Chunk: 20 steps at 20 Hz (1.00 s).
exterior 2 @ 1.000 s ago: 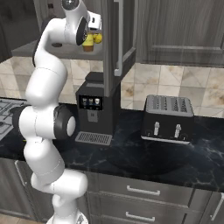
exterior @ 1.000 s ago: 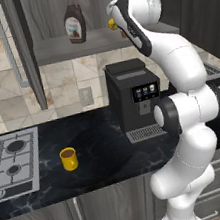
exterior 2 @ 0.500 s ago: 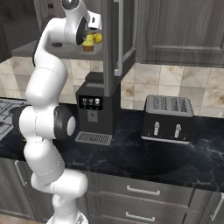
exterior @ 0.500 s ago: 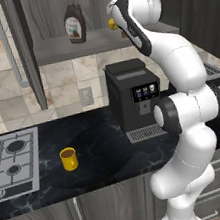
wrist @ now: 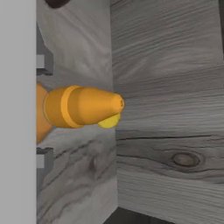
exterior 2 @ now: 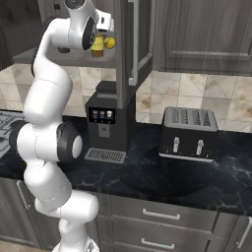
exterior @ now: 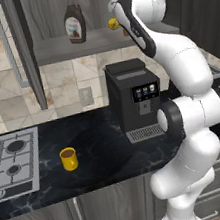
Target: Pick the syrup bottle and honey bottle from the cabinet and place them next to the mug.
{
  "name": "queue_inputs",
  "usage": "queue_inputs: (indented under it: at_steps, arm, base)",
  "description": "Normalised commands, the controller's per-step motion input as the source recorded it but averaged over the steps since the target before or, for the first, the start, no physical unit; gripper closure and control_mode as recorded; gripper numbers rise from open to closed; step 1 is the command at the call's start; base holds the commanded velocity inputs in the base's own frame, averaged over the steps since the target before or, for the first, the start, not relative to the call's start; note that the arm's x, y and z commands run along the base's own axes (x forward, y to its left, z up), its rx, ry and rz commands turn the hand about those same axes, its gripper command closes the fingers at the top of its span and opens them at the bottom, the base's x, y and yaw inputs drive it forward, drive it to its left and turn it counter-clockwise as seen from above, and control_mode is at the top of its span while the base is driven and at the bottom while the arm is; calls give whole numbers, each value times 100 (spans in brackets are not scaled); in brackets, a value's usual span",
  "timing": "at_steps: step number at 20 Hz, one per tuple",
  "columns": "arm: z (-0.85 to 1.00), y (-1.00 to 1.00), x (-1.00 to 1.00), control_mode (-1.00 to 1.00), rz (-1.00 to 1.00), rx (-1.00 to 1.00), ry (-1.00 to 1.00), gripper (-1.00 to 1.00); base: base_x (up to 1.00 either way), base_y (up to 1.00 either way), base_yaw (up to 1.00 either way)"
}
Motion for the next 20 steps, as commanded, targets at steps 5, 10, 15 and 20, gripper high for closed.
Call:
queue_inputs:
  at_steps: [5, 10, 15, 20]
  arm:
    - [0, 0, -81, -100, 0, 0, -13, 100]
    - [1, 7, -97, -100, 1, 0, -10, 100]
    - [1, 17, -100, -100, 10, 0, -7, 100]
    - [-1, 36, -100, -100, 31, 0, -6, 100]
  base:
    - [0, 0, 0]
    - [0, 0, 0]
    - [0, 0, 0]
    - [0, 0, 0]
